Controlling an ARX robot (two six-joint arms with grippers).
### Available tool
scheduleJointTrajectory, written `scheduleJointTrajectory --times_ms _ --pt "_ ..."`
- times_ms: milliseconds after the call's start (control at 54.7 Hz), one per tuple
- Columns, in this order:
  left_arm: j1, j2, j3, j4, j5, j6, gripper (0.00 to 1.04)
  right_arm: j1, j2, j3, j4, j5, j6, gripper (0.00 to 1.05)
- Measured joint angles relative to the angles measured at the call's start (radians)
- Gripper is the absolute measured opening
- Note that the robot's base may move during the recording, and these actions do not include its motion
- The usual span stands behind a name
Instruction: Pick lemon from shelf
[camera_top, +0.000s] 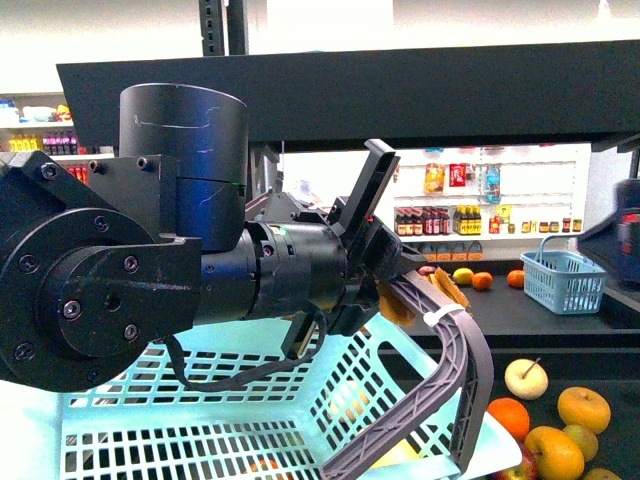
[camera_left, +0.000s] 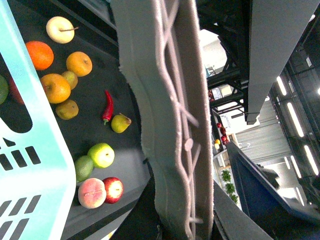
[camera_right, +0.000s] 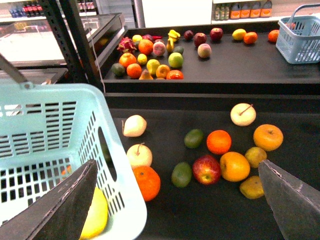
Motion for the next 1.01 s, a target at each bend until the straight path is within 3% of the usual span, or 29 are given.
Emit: scheduleJointTrajectory --times_ms 110,201,238,347,439,731,1005 --pt "0.000 0.000 0.000 0.000 -0.004 0.003 0.11 0.000 -0.205 -0.130 -0.079 0.030 -0.019 0.97" --pt "0.000 0.000 0.000 0.000 -0.002 0.002 0.11 0.019 -0.398 -0.234 -0.148 0.118 -0.040 0.97" --pt "0.000 0.000 0.000 0.000 -0.002 0.002 0.11 0.013 -0.462 -0.268 -0.150 0.102 -0.040 0.94" --pt "0.000 0.000 0.000 0.000 -0.002 0.001 0.11 -0.010 -0.712 -0.376 -0.261 0.043 -0.051 0.76" --pt "0.000 0.000 0.000 0.000 -0.004 0.002 0.11 -0.014 -1.026 -0.492 -0.450 0.038 -0.055 0.53" --pt "0.000 0.000 0.000 0.000 -0.003 0.000 0.11 -0.015 -1.153 -0.591 -0.436 0.037 -0.056 0.03" --pt "0.000 0.000 0.000 0.000 -0.002 0.000 0.11 -0.015 -1.195 -0.645 -0.422 0.037 -0.058 0.02"
